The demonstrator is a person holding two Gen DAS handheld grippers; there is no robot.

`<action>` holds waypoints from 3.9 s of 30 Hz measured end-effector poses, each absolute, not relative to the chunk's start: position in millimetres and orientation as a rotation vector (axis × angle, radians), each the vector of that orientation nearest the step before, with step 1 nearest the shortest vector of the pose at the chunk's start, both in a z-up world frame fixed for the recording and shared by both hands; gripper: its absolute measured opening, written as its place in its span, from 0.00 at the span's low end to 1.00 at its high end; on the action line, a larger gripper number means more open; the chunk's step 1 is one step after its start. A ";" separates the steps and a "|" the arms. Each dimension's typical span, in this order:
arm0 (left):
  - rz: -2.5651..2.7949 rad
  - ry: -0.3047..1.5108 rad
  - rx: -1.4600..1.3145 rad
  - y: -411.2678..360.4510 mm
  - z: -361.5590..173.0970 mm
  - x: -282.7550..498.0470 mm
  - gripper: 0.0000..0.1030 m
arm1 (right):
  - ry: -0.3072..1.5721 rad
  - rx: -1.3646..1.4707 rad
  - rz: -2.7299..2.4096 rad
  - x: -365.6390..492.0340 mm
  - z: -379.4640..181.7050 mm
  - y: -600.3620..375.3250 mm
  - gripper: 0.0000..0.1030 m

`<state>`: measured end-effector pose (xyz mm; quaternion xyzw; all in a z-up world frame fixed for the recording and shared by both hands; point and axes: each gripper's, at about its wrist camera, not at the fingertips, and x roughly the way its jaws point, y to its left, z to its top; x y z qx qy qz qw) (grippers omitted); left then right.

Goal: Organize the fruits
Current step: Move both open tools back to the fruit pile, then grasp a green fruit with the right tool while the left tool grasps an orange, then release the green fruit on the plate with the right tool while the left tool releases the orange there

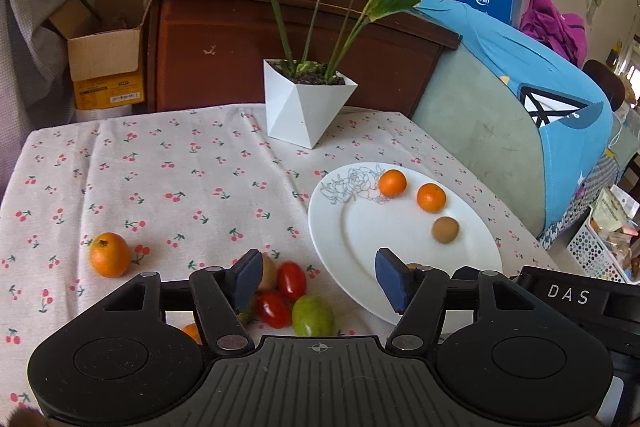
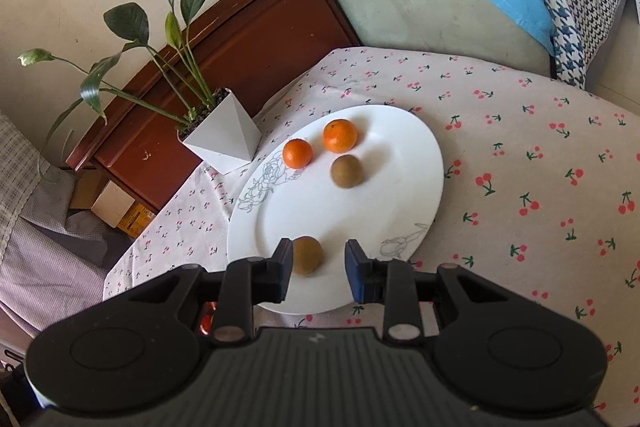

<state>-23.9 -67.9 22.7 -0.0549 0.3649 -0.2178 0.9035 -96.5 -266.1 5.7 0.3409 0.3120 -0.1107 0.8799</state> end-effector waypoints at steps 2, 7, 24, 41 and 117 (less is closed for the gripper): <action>-0.436 0.753 -0.118 -60.3 25.7 -25.1 0.64 | 0.654 0.696 -0.213 -96.4 6.5 -260.8 0.30; -0.398 0.737 -0.129 -38.1 32.6 -28.9 0.66 | 0.667 0.656 -0.164 -95.2 7.7 -247.2 0.31; -0.283 0.770 -0.111 25.2 24.3 -45.9 0.67 | 0.734 0.561 -0.031 -89.3 -4.9 -205.1 0.37; -0.314 0.793 0.019 22.1 -5.5 -54.9 0.63 | 0.754 0.506 0.011 -74.6 -14.3 -182.5 0.37; -0.608 0.728 0.025 -83.4 34.4 -18.9 0.28 | 0.702 0.592 -0.155 -71.8 21.3 -276.9 0.26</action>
